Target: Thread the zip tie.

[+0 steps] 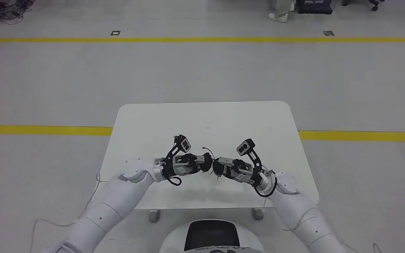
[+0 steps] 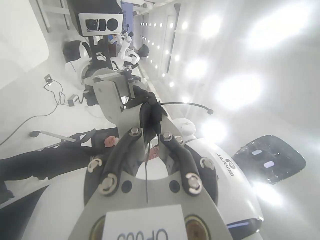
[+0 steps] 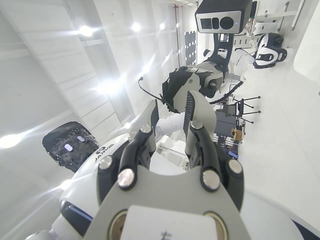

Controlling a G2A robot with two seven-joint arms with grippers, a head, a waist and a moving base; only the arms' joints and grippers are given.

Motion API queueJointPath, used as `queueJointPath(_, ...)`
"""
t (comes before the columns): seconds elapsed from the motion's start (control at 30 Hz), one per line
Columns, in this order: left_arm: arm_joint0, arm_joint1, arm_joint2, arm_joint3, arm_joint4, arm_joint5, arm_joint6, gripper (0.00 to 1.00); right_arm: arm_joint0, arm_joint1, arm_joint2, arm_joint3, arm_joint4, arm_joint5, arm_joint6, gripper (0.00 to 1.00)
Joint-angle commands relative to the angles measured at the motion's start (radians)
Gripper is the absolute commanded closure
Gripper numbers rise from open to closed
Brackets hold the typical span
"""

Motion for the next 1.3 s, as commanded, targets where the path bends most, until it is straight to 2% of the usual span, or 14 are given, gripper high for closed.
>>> queueJointPath(0.0, 0.0, 0.0, 0.0, 0.0, 0.0, 0.0, 0.0, 1.0, -0.001, 0.0, 0.002, -0.001, -0.002, 0.0, 0.001, 0.78)
queueJointPath(0.17, 0.0, 0.0, 0.0, 0.0, 0.0, 0.0, 0.0, 1.0, -0.006, -0.001, 0.012, -0.008, -0.007, 0.0, 0.009, 0.85)
queueJointPath(0.43, 0.0, 0.0, 0.0, 0.0, 0.0, 0.0, 0.0, 1.0, -0.016, -0.004, 0.026, -0.016, -0.016, 0.0, 0.015, 0.91)
queueJointPath(0.83, 0.0, 0.0, 0.0, 0.0, 0.0, 0.0, 0.0, 1.0, -0.017, -0.01, 0.033, -0.013, -0.023, 0.0, 0.016, 0.91)
queueJointPath(0.97, 0.0, 0.0, 0.0, 0.0, 0.0, 0.0, 0.0, 1.0, -0.017, -0.011, 0.035, -0.012, -0.026, 0.0, 0.013, 1.0)
queueJointPath(1.27, 0.0, 0.0, 0.0, 0.0, 0.0, 0.0, 0.0, 1.0, -0.019, -0.013, 0.043, -0.009, -0.041, 0.0, 0.001, 1.0)
